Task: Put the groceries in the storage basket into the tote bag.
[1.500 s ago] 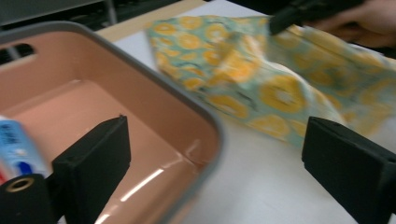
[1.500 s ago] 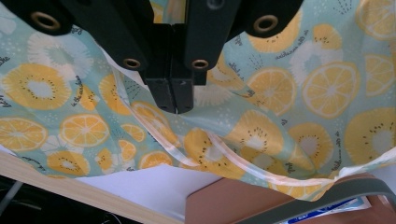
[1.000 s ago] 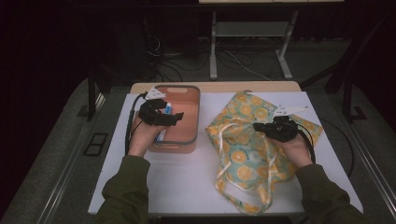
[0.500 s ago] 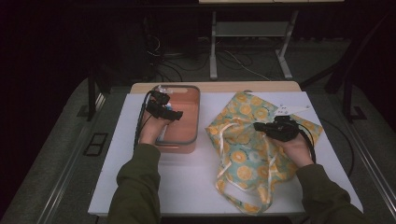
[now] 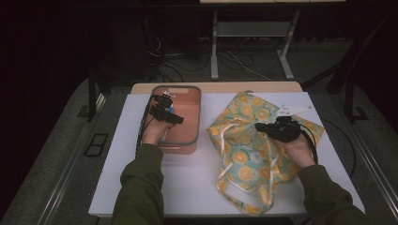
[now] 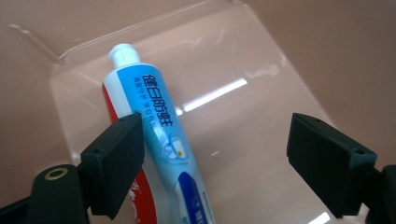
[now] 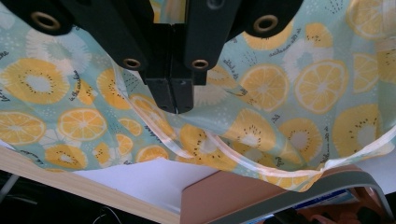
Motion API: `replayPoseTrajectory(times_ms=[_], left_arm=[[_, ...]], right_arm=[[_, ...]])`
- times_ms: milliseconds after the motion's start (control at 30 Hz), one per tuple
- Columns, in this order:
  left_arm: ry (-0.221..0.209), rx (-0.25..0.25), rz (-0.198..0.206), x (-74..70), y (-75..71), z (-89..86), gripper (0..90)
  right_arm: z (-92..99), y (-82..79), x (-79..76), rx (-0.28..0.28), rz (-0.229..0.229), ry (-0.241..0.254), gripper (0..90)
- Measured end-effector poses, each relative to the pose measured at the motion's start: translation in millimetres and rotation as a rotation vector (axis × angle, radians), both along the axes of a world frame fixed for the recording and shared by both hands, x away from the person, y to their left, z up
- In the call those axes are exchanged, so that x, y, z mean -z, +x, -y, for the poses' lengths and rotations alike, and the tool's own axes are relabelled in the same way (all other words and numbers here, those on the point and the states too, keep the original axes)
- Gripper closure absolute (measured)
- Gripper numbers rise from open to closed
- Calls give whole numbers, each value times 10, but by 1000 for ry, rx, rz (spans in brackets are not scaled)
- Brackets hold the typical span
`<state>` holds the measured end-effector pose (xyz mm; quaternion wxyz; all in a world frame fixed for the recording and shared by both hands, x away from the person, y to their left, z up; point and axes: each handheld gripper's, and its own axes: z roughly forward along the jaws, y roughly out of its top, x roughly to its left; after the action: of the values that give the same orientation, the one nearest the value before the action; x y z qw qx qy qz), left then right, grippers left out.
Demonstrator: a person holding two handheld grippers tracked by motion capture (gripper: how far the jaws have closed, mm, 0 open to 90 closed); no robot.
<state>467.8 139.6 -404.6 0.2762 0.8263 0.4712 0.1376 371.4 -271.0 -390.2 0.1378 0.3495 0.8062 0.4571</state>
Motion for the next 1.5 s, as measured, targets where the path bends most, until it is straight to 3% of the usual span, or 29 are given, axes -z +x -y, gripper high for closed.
replayPoseTrajectory(times_ms=[233, 433, 633, 833, 1033, 1100, 1167, 1233, 1333, 1400, 1500], left_arm=[[-67, 86, -1, -11, -19, 20, 382], [28, 33, 40, 0, -21, 37, 262], [66, -11, 70, -37, -29, 19, 217], [71, -15, -4, 37, 3, 25, 220], [72, 34, -92, 108, 11, 68, 371], [72, 56, -111, 120, 9, 81, 463], [68, 47, -129, 125, 17, 90, 501], [58, 49, -138, 118, 19, 90, 583], [85, 92, -103, 99, -6, 135, 688], [57, 52, -121, 82, 5, 121, 716], [28, 48, -135, 69, 23, 86, 738]], right_arm=[[3, -1, -2, 1, 0, 1, 900], [-2, -3, -1, -1, 1, 0, 900], [2, 2, 0, -1, 0, 1, 900], [-4, 1, 4, -1, -1, -2, 900], [7, -2, -3, 0, 2, -1, 900], [9, -1, -4, 1, 3, 0, 900], [7, -2, -4, 0, 3, -1, 900], [4, -4, -4, 1, 3, -1, 900], [4, -2, -1, 1, 2, -3, 900], [5, -1, 0, 1, 1, -3, 900], [1, -4, 0, 1, 0, -3, 900]])
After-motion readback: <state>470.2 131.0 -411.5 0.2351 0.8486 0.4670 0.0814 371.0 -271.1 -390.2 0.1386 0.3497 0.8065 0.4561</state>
